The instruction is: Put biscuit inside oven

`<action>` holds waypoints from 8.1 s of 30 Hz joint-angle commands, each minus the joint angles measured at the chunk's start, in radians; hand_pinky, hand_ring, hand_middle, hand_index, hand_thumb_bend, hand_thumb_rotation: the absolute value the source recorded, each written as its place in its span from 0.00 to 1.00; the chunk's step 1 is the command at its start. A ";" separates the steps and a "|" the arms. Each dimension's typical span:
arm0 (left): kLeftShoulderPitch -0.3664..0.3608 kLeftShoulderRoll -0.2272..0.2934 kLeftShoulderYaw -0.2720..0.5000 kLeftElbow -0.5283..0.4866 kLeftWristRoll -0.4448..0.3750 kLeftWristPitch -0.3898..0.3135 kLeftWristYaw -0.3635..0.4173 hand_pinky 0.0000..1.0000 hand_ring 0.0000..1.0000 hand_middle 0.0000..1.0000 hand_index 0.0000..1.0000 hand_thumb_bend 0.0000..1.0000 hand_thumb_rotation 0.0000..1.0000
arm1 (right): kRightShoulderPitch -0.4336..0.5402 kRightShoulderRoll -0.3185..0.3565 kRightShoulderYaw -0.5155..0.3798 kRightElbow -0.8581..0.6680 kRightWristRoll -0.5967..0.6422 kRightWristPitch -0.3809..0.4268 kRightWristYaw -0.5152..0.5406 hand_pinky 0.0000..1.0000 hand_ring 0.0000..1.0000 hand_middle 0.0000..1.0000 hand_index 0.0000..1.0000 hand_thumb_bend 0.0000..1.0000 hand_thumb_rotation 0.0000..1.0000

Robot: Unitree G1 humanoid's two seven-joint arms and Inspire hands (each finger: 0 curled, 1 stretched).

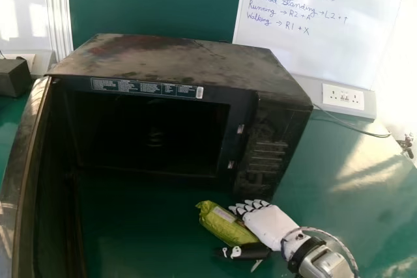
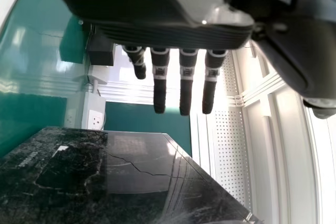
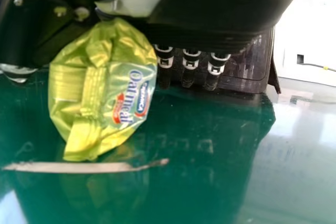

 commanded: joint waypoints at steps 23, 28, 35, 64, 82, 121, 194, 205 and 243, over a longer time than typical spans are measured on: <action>0.015 -0.082 -0.067 -0.029 0.093 -0.081 0.119 0.89 0.80 0.83 0.83 0.90 0.55 | -0.024 -0.064 0.007 0.022 0.020 -0.049 0.033 0.01 0.20 0.53 0.52 0.79 0.00; 0.020 -0.106 -0.076 -0.033 0.166 -0.100 0.221 0.88 0.80 0.83 0.83 0.89 0.54 | -0.022 -0.060 0.001 0.019 0.032 -0.041 0.023 0.00 0.00 0.08 0.22 0.77 0.00; 0.056 -0.081 -0.108 -0.043 0.169 -0.113 0.273 0.90 0.82 0.85 0.85 0.86 0.55 | -0.018 -0.057 -0.001 0.001 0.046 -0.014 0.054 0.00 0.00 0.00 0.08 0.63 0.00; 0.054 -0.054 -0.135 -0.030 0.148 -0.137 0.303 0.90 0.83 0.85 0.86 0.82 0.56 | 0.007 -0.022 -0.028 -0.101 0.167 0.042 0.104 0.00 0.00 0.00 0.08 0.63 0.00; 0.042 -0.046 -0.130 -0.012 0.153 -0.155 0.305 0.85 0.82 0.87 0.88 0.76 0.75 | 0.039 0.103 -0.080 -0.211 0.461 0.131 0.179 0.00 0.00 0.00 0.08 0.64 0.00; 0.061 -0.040 -0.148 -0.008 0.152 -0.158 0.305 0.64 0.58 0.64 0.87 0.73 0.74 | -0.147 0.374 0.028 -0.096 0.498 0.287 0.155 0.00 0.00 0.00 0.08 0.65 0.00; 0.099 -0.028 -0.234 0.021 0.122 -0.224 0.271 0.32 0.46 0.56 0.85 0.73 0.68 | -0.954 0.625 0.163 1.031 0.319 0.034 -0.195 0.00 0.00 0.00 0.09 0.69 0.00; 0.112 -0.032 -0.246 0.020 0.118 -0.224 0.269 0.18 0.25 0.38 0.86 0.70 0.63 | -1.036 0.649 0.175 1.219 0.310 0.014 -0.269 0.00 0.00 0.00 0.08 0.71 0.00; 0.132 -0.034 -0.270 0.021 0.132 -0.250 0.275 0.31 0.36 0.46 0.84 0.74 0.64 | -1.092 0.719 0.230 1.388 0.236 0.087 -0.408 0.00 0.00 0.00 0.09 0.73 0.00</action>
